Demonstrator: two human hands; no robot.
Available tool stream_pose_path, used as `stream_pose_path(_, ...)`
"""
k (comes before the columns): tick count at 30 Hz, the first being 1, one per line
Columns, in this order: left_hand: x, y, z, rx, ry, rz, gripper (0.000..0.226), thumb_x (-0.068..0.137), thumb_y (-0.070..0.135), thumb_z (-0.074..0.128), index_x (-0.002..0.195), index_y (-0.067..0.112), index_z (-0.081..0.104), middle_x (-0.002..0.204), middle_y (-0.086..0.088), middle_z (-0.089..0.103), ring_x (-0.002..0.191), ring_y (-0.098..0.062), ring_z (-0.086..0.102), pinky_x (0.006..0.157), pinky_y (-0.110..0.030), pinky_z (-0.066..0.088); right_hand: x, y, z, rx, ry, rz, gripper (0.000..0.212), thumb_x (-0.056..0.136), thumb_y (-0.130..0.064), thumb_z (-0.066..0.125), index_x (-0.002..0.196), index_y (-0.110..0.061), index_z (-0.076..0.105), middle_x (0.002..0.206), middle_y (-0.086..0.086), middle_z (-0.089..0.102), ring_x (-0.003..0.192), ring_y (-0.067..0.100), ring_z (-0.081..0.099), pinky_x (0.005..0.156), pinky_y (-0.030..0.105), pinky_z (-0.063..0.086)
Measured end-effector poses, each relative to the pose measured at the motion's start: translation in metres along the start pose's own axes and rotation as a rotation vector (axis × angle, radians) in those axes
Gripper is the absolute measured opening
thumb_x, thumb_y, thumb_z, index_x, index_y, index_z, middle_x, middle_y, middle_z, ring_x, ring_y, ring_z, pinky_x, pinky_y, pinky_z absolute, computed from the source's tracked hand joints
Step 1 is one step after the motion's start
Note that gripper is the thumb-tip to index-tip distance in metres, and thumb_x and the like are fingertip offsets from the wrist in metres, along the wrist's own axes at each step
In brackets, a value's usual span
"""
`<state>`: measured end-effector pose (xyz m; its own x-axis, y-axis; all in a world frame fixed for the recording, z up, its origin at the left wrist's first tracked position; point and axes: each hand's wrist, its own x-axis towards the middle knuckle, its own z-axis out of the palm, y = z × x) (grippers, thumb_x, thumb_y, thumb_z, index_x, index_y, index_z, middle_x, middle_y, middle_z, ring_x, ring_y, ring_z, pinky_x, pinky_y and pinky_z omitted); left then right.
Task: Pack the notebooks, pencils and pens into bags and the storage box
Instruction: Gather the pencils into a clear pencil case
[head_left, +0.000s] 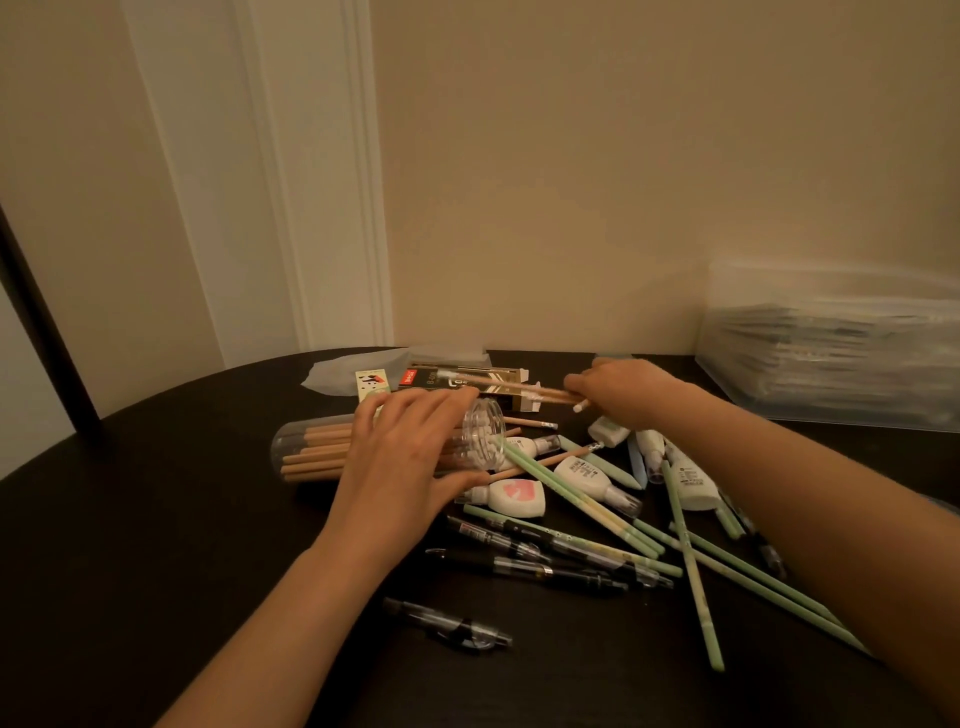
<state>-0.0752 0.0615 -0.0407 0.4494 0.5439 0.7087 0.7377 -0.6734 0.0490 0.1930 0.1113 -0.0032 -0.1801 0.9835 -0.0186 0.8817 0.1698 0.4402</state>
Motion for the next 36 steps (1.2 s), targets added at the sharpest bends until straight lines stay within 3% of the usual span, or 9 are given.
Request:
stream_pose_path(3, -0.001, 0.0, 0.001, 0.006, -0.008, 0.006, 0.072, 0.062, 0.048, 0.073, 0.127, 0.022, 0.054, 0.115, 0.002, 0.064, 0.109, -0.023, 0.058, 0.095, -0.039, 0.031, -0.011, 0.008, -0.002, 0.013, 0.07, 0.01, 0.025, 0.095, -0.014, 0.05, 0.119, -0.021, 0.047, 0.108, 0.004, 0.057, 0.091, 0.016, 0.049, 0.078, 0.03, 0.05)
stream_pose_path(7, -0.001, 0.001, 0.0, -0.009, -0.039, -0.009, 0.072, 0.064, 0.048, 0.072, 0.129, 0.021, 0.053, 0.119, 0.001, 0.063, 0.111, -0.023, 0.057, 0.096, -0.04, 0.031, -0.022, 0.01, -0.009, -0.05, 0.183, -0.056, 0.03, 0.095, -0.013, 0.05, 0.123, -0.021, 0.047, 0.117, -0.001, 0.056, 0.107, 0.015, 0.044, 0.072, 0.021, 0.036)
stream_pose_path(10, -0.002, 0.002, -0.001, -0.029, -0.071, -0.032, 0.073, 0.066, 0.047, 0.073, 0.131, 0.022, 0.051, 0.122, 0.001, 0.062, 0.115, -0.023, 0.054, 0.1, -0.041, 0.03, -0.032, 0.01, -0.013, -0.099, 0.219, -0.05, 0.031, 0.096, -0.013, 0.048, 0.126, -0.02, 0.044, 0.119, -0.001, 0.054, 0.107, 0.014, 0.043, 0.073, 0.021, 0.029)
stream_pose_path(16, -0.002, 0.006, -0.004, -0.047, -0.136, -0.067, 0.074, 0.069, 0.044, 0.074, 0.135, 0.023, 0.048, 0.129, 0.0, 0.057, 0.122, -0.024, 0.049, 0.105, -0.042, 0.027, -0.068, 0.007, -0.014, 0.033, 0.062, -0.026, 0.019, 0.097, -0.027, 0.043, 0.113, -0.018, 0.048, 0.109, 0.001, 0.057, 0.088, 0.012, 0.038, 0.073, 0.026, 0.039)
stream_pose_path(21, -0.003, 0.01, -0.005, -0.054, -0.142, -0.074, 0.075, 0.07, 0.042, 0.075, 0.136, 0.024, 0.046, 0.13, 0.0, 0.056, 0.123, -0.023, 0.047, 0.105, -0.039, 0.023, -0.078, 0.0, -0.014, 0.2, -0.144, 0.053, 0.032, 0.09, -0.035, 0.058, 0.116, -0.015, 0.057, 0.11, 0.005, 0.058, 0.093, 0.017, 0.052, 0.072, 0.026, 0.043)
stream_pose_path(28, -0.002, 0.008, -0.011, -0.076, -0.127, -0.109, 0.075, 0.072, 0.044, 0.073, 0.138, 0.026, 0.043, 0.134, 0.001, 0.053, 0.127, -0.021, 0.042, 0.108, -0.037, 0.019, -0.055, -0.032, -0.032, 0.3, -0.009, 0.02, 0.022, 0.097, -0.028, 0.048, 0.103, -0.013, 0.061, 0.086, 0.002, 0.057, 0.08, 0.019, 0.056, 0.071, 0.031, 0.046)
stream_pose_path(33, -0.001, 0.002, -0.016, -0.094, -0.083, -0.137, 0.074, 0.072, 0.042, 0.074, 0.138, 0.025, 0.044, 0.132, 0.001, 0.054, 0.126, -0.02, 0.043, 0.107, -0.035, 0.019, -0.024, -0.065, -0.033, 0.329, -0.027, -0.021, 0.026, 0.095, -0.033, 0.052, 0.108, -0.013, 0.062, 0.097, 0.004, 0.06, 0.082, 0.019, 0.053, 0.067, 0.03, 0.041)
stream_pose_path(36, 0.001, -0.003, -0.019, -0.094, -0.073, -0.161, 0.075, 0.074, 0.044, 0.072, 0.14, 0.026, 0.041, 0.134, 0.003, 0.051, 0.127, -0.017, 0.039, 0.108, -0.034, 0.02, -0.006, -0.077, -0.038, 0.329, -0.033, -0.019, 0.028, 0.096, -0.035, 0.049, 0.107, -0.013, 0.063, 0.092, 0.003, 0.058, 0.081, 0.02, 0.052, 0.067, 0.031, 0.04)
